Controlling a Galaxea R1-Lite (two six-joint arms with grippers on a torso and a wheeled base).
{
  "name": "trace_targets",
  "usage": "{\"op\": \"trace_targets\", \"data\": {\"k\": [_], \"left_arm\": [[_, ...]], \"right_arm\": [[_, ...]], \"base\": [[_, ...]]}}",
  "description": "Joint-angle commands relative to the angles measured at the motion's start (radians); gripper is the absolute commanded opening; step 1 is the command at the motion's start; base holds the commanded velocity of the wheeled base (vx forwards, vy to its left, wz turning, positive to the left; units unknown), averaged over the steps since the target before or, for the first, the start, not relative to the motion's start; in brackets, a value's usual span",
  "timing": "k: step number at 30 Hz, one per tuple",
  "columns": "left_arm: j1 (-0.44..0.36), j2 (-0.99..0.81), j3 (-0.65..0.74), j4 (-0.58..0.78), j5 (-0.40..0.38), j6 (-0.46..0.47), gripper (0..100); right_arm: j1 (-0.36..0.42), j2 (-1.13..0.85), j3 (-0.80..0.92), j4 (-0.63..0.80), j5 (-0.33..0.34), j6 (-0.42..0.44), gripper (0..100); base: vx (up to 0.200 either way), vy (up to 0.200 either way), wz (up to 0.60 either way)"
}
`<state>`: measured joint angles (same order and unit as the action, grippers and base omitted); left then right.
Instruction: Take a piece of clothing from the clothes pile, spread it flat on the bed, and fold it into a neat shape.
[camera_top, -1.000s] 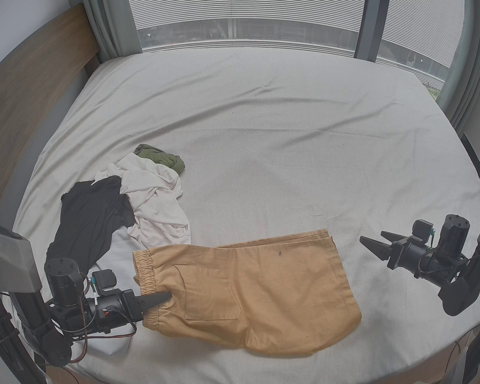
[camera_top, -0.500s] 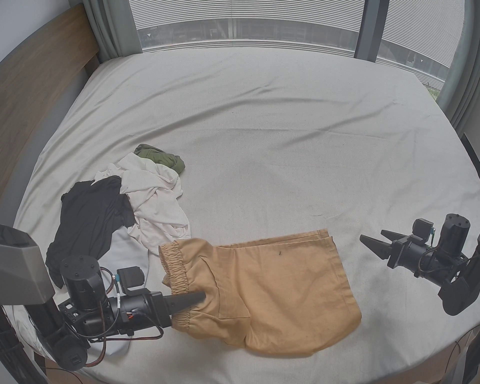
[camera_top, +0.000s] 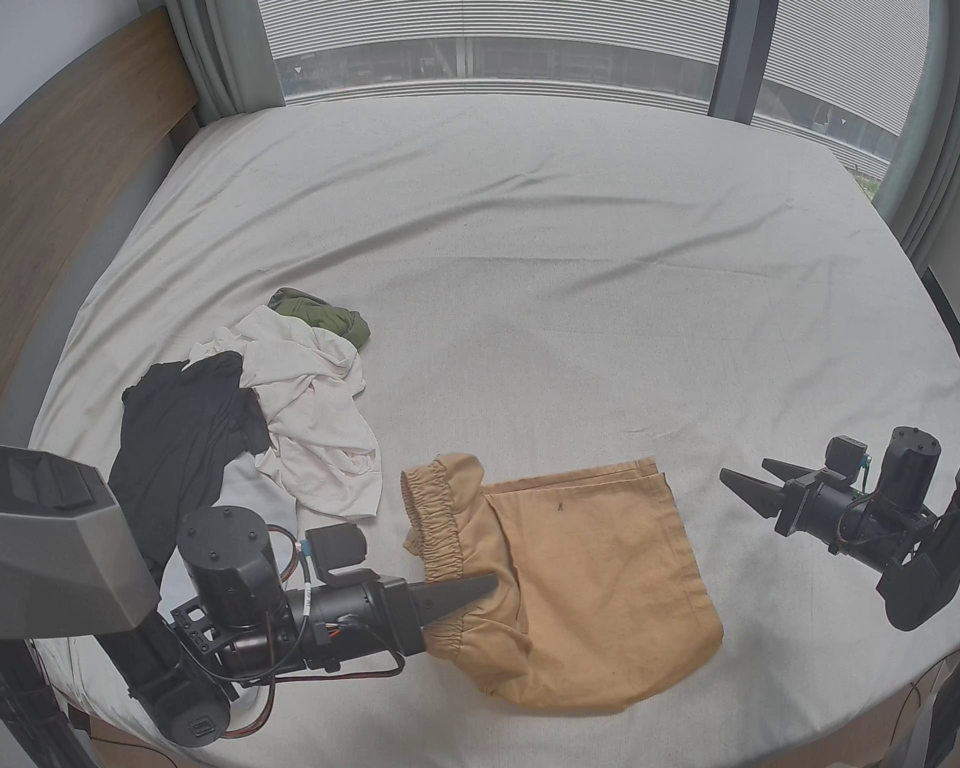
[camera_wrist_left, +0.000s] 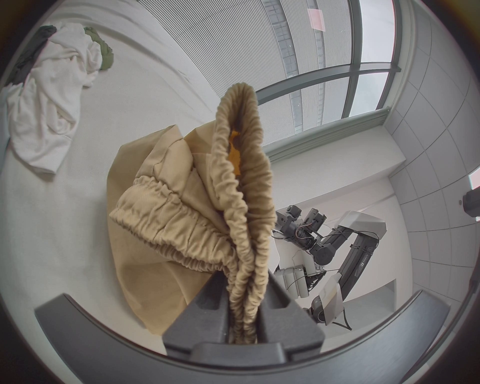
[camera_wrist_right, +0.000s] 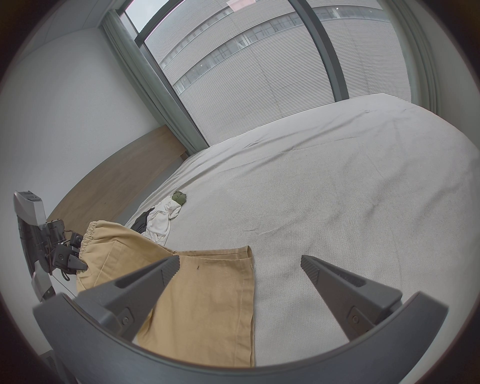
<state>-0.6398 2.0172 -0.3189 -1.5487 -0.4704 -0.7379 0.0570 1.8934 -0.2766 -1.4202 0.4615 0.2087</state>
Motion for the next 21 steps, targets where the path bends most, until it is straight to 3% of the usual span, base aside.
{"op": "trace_targets", "data": {"k": [1, 21], "left_arm": [[-0.035, 0.041, -0.049, 0.001, 0.021, -0.005, 0], [-0.138, 0.12, -0.239, 0.059, 0.033, -0.064, 0]], "right_arm": [[0.003, 0.0, -0.001, 0.0, 0.0, 0.0, 100], [0.006, -0.017, -0.004, 0.001, 0.0, 0.0, 100]], "base": [[0.0, 0.0, 0.0], [0.0, 0.0, 0.0]]}}
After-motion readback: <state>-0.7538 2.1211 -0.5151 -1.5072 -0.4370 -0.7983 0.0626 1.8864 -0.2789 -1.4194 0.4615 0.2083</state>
